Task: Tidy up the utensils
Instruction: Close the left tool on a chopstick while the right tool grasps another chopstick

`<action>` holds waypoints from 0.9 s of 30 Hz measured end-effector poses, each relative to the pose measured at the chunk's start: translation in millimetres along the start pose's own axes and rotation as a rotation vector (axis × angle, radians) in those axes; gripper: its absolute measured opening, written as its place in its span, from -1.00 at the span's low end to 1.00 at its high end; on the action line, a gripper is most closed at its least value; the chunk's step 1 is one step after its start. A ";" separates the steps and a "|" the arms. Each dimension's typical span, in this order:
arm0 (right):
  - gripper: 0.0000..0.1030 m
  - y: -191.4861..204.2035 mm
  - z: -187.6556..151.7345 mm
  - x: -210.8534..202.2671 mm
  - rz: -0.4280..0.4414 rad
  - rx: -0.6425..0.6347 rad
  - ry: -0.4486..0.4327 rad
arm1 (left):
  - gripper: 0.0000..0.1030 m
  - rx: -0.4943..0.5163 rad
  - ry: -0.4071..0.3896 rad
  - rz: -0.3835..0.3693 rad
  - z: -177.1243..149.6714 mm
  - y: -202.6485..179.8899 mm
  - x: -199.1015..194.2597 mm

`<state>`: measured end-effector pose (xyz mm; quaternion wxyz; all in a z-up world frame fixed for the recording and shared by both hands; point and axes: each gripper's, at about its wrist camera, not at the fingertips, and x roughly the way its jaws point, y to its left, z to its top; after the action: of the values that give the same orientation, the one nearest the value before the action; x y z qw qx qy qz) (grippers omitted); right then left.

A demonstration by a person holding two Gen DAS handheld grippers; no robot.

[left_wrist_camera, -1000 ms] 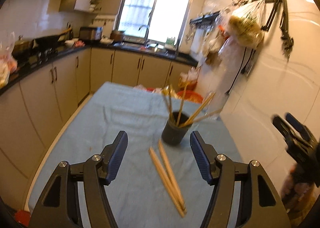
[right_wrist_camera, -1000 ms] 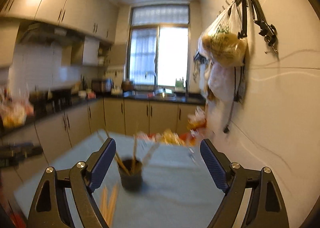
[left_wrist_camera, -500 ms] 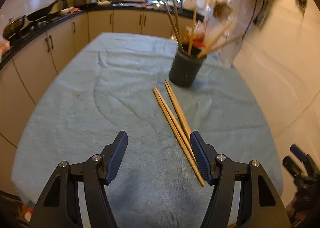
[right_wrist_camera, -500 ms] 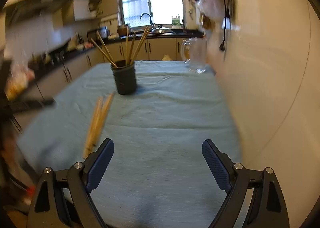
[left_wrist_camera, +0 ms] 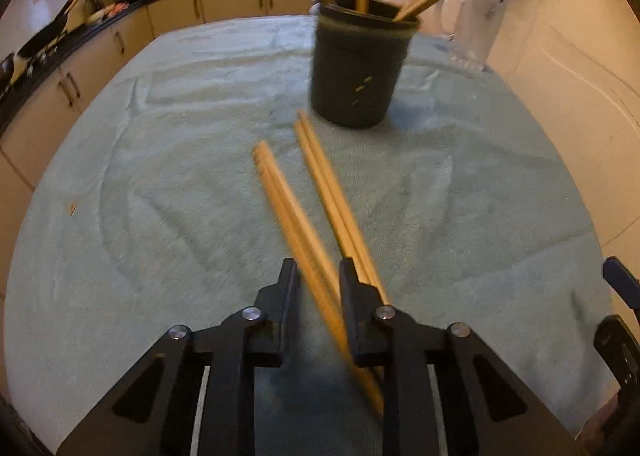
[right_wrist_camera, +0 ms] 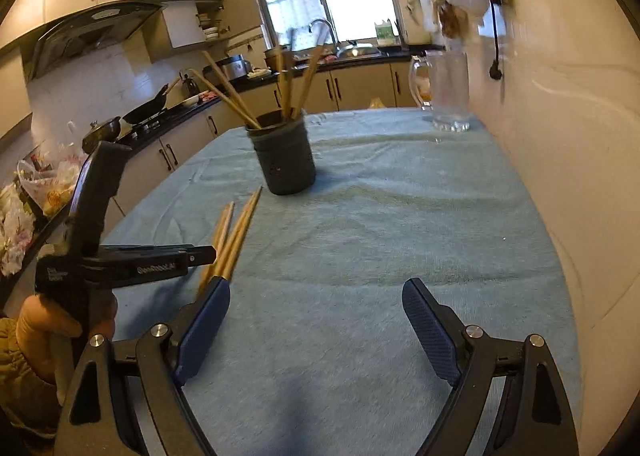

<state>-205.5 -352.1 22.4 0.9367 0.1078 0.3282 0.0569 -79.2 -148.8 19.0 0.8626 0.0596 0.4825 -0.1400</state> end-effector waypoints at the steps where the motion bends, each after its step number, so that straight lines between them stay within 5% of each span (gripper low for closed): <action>1: 0.77 -4.2 0.6 3.2 -0.001 0.013 0.007 | -0.65 0.010 0.000 0.010 -0.1 -2.0 1.7; 7: 0.77 -15.1 -0.5 9.6 0.013 0.067 0.060 | -0.66 0.008 0.005 0.005 -15.4 19.0 -6.2; 16: 0.76 44.5 -3.4 48.8 0.062 -0.040 0.184 | -0.54 -0.062 -0.017 -0.077 -35.9 70.3 -27.7; 23: 0.13 78.2 7.0 100.6 -0.005 -0.126 0.275 | -0.50 -0.119 -0.041 -0.136 -40.8 98.2 -30.7; 27: 0.06 83.8 13.2 115.9 -0.048 -0.152 0.292 | -0.50 -0.135 -0.055 -0.184 -45.0 105.4 -33.1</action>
<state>-110.1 -252.5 -17.3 0.8856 0.0195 0.4580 0.0743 -100.7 -31.4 19.9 0.8611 -0.0471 0.4703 -0.1873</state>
